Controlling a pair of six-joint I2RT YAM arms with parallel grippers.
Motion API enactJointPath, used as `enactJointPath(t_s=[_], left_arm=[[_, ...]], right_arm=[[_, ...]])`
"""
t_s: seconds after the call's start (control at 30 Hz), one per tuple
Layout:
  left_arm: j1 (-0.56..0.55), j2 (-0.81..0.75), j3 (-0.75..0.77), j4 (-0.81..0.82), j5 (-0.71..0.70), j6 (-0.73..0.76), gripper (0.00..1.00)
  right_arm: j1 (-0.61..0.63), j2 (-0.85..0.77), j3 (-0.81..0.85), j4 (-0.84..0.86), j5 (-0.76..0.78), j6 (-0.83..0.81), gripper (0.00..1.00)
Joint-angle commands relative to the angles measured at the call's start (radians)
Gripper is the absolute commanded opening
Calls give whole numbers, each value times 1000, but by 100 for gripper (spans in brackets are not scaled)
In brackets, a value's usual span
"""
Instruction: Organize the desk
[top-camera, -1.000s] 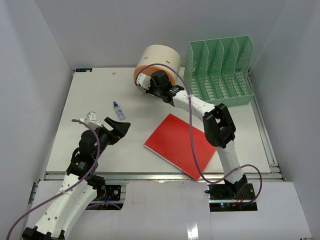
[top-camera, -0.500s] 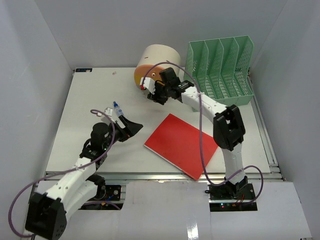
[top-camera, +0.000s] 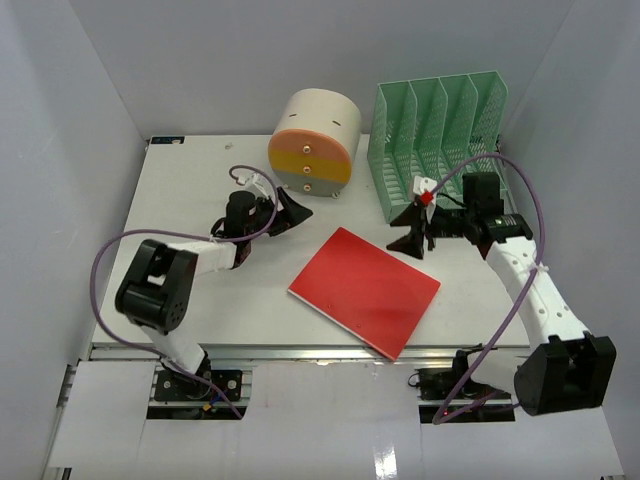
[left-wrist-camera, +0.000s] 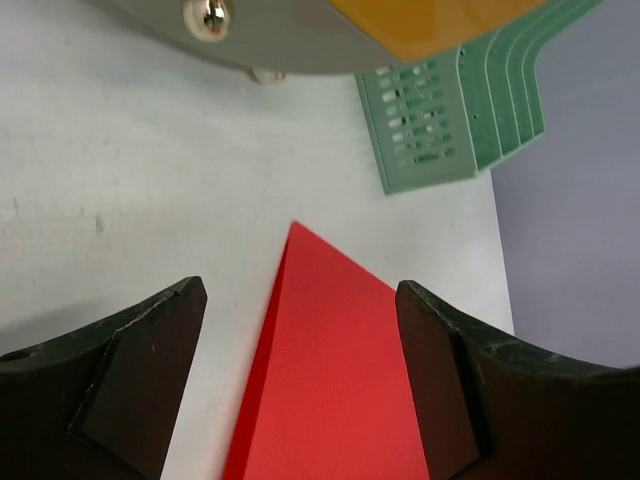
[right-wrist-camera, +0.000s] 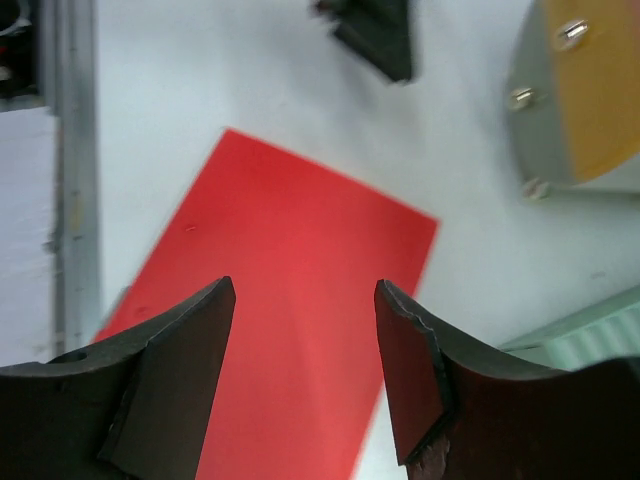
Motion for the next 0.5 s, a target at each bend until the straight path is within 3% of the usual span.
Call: enactJointPath(t_s=[0.0, 0.07, 0.23, 0.47], left_arm=[[9, 157, 156, 131, -13, -17, 81], [15, 238, 220, 165, -20, -64, 73], [22, 363, 319, 237, -64, -142, 69], [36, 488, 417, 258, -78, -219, 47]], right_arm=[[-60, -150, -188, 95, -139, 67, 65], [-119, -214, -283, 199, -156, 134, 65], [-222, -238, -318, 220, -220, 143, 64], [-237, -259, -321, 222, -227, 147, 64]])
